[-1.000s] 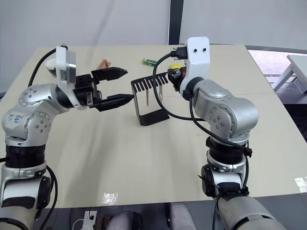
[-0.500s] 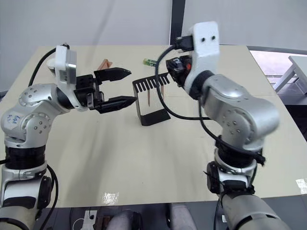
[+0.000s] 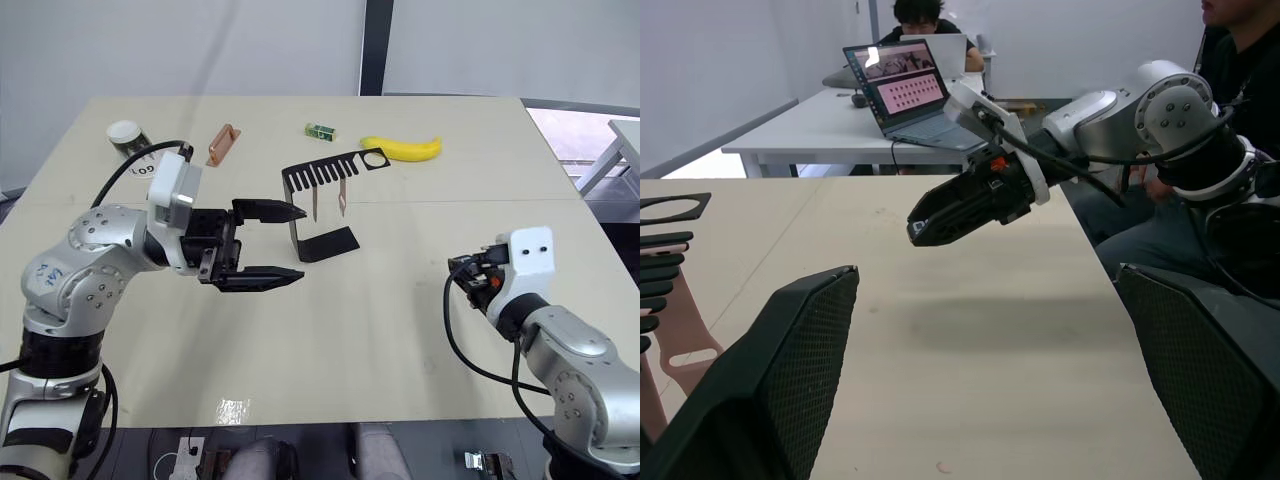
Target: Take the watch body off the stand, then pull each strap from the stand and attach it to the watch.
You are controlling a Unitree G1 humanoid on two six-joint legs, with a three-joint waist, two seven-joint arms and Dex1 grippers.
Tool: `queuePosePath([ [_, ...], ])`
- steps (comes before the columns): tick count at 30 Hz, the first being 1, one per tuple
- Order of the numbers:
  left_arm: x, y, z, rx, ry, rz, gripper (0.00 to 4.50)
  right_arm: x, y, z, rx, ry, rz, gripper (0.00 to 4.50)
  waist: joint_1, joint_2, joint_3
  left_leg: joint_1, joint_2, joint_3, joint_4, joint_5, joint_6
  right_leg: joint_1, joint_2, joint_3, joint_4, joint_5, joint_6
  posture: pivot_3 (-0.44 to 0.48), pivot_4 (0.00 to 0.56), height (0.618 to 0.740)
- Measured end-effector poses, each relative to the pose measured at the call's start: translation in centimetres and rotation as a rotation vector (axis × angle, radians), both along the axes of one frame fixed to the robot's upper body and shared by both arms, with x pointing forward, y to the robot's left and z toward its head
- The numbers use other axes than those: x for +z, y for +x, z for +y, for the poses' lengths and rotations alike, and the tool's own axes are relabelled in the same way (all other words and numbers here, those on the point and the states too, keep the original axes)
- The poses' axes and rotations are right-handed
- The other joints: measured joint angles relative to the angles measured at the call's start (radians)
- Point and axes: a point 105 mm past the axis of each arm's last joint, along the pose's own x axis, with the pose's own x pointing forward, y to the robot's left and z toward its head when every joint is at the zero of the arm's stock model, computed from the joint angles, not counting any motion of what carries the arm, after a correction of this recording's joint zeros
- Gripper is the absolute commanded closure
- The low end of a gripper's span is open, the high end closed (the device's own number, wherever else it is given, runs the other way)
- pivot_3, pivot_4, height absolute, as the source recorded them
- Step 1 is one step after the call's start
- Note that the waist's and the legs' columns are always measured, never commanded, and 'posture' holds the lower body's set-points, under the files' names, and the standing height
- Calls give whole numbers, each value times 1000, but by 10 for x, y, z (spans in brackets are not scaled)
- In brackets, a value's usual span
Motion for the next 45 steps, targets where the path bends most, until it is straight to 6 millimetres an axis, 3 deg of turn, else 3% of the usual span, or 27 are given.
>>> queuePosePath([
  [8, -12, -5, -4, -16, 31, -5, 0, -42, 20, -17, -64, -14, 18, 2919, 4, 0, 0, 0, 0, 0, 0, 0, 0, 0, 0, 0, 0, 0, 0, 0, 150, 740],
  [19, -13, -6, -3, -32, 43, -13, 0, -61, 28, -13, -51, 30, 4, 2919, 4, 0, 0, 0, 0, 0, 0, 0, 0, 0, 0, 0, 1, 0, 0, 0, 150, 740],
  [25, -14, -4, -1, -20, 57, -16, 0, -63, 25, -13, -37, 27, 9, 22, 5, 0, 0, 0, 0, -1, 0, 0, 0, 0, 0, 0, 1, 0, 0, 0, 150, 740],
  [29, -21, 1, 7, 19, 62, 23, 0, -46, 12, -14, 28, 24, -16, 22, 6, 2, 0, 0, 0, -1, 1, 0, 0, 0, 0, 0, 2, 0, 0, 0, 150, 740],
  [33, -32, 8, 35, 152, 50, 118, 0, -19, -21, -37, 117, -46, -15, 22, 10, 2, 0, 0, 0, -2, 0, 0, 0, 1, 0, -1, 1, 0, 0, 0, 150, 740],
  [39, -56, 6, 101, 404, 71, 262, 0, -8, -77, -92, 144, -95, 91, 22, 12, 0, 0, 6, 0, -1, -1, -1, 1, 8, 0, 0, -2, 0, 0, 0, 150, 740],
  [41, -63, 8, 129, 511, 84, 292, 0, -6, -95, -109, 140, -118, 121, 22, 15, -1, 0, 19, 0, -2, -7, -2, 1, 20, 1, -1, -7, -1, 0, 0, 150, 740],
  [43, -65, 10, 157, 620, 92, 294, 0, -3, -109, -122, 121, -138, 134, 22, 16, -2, 0, 21, 0, -1, -11, -2, 2, 21, 0, 0, -9, -1, 0, 0, 150, 740],
  [45, -65, 13, 171, 680, 97, 272, 0, -1, -118, -131, 104, -148, 140, 22, 20, -3, -1, 21, -1, -1, -12, -2, 2, 21, -1, 0, -9, -1, 0, 0, 150, 740],
])
